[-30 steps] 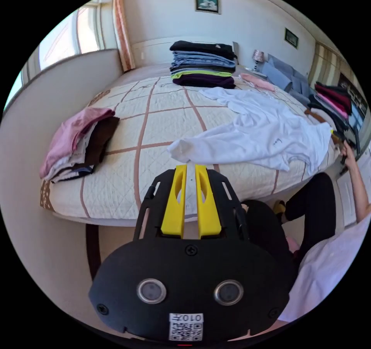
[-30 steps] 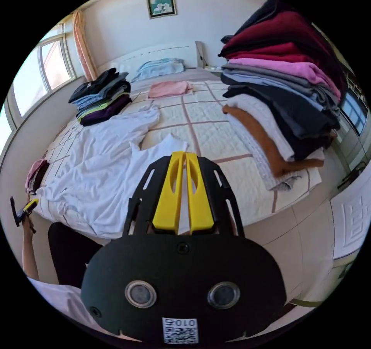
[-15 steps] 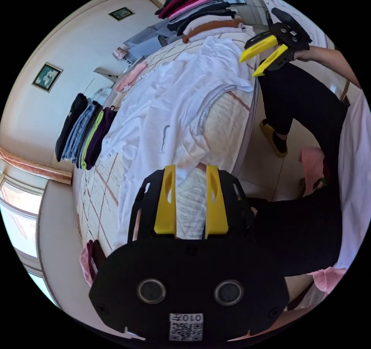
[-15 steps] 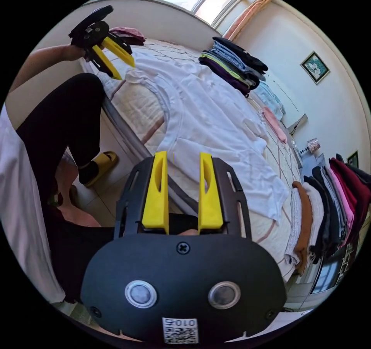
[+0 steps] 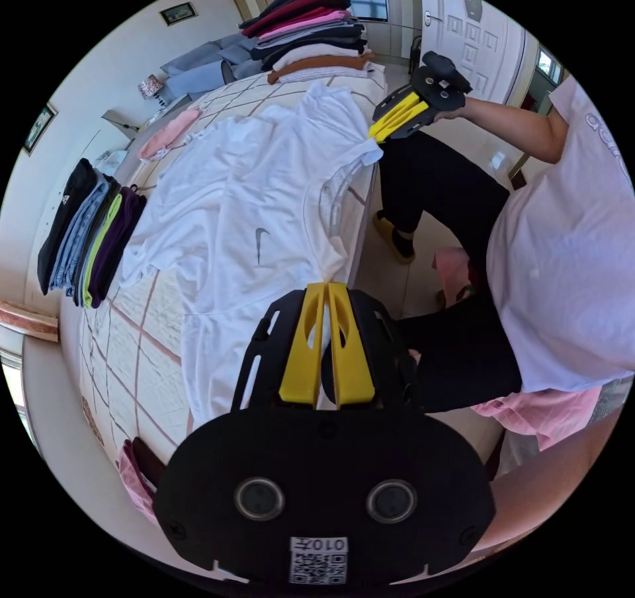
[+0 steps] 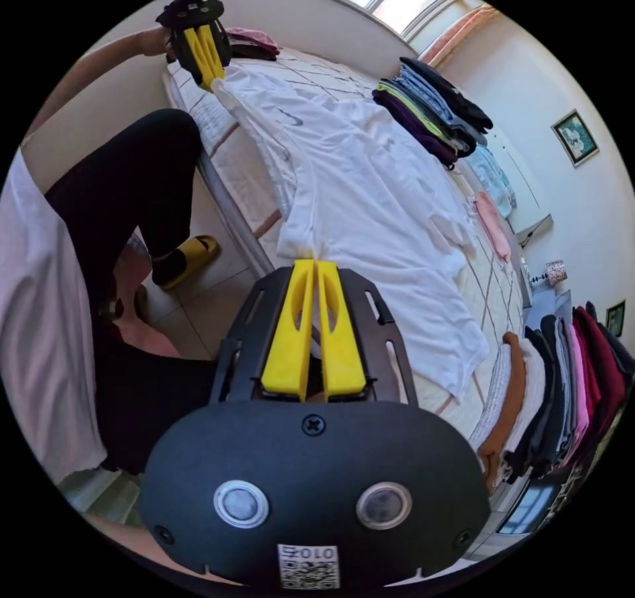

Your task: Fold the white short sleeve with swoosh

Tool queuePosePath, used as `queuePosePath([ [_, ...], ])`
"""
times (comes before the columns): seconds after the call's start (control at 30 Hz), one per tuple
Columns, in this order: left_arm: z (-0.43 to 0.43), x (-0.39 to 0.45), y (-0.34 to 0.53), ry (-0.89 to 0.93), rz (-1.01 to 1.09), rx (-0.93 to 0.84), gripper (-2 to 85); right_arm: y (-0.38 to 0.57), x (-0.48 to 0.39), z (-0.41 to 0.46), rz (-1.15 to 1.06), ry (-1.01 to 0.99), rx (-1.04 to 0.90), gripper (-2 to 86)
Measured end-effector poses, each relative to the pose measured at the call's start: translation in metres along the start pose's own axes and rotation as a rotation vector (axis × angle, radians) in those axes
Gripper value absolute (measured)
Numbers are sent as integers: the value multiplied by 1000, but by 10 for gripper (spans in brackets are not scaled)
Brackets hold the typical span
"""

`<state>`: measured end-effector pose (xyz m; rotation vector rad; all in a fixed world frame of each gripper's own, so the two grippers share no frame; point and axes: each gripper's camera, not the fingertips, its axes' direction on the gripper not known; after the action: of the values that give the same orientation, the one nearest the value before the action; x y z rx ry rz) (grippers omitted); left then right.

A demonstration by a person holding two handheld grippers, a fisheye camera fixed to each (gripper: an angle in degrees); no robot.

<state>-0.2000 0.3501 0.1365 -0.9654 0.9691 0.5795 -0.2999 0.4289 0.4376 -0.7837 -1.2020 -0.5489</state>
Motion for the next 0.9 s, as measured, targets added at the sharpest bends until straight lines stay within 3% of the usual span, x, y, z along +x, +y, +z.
queuePosePath([
  [0.23, -33, -27, -4, 286, 122, -5, -1, 12, 81, -57, -94, -419, -7, 27],
  [0.37, -8, -76, -25, 388, 91, -88, 1, -15, 135, -38, -80, -496, -80, 27],
  [0.47, 8, -136, -41, 311, -108, -85, 8, -41, 176, -22, 23, -444, -100, 28],
  [0.6, 9, -180, -35, 202, -358, 69, 38, -52, 217, -7, 245, -339, -37, 36],
  [0.77, -12, -166, 11, 77, -468, 187, 84, -9, 228, -27, 346, -318, 141, 81],
  [0.9, -18, -158, 56, 28, -533, 180, 108, 25, 229, -29, 355, -316, 151, 99],
])
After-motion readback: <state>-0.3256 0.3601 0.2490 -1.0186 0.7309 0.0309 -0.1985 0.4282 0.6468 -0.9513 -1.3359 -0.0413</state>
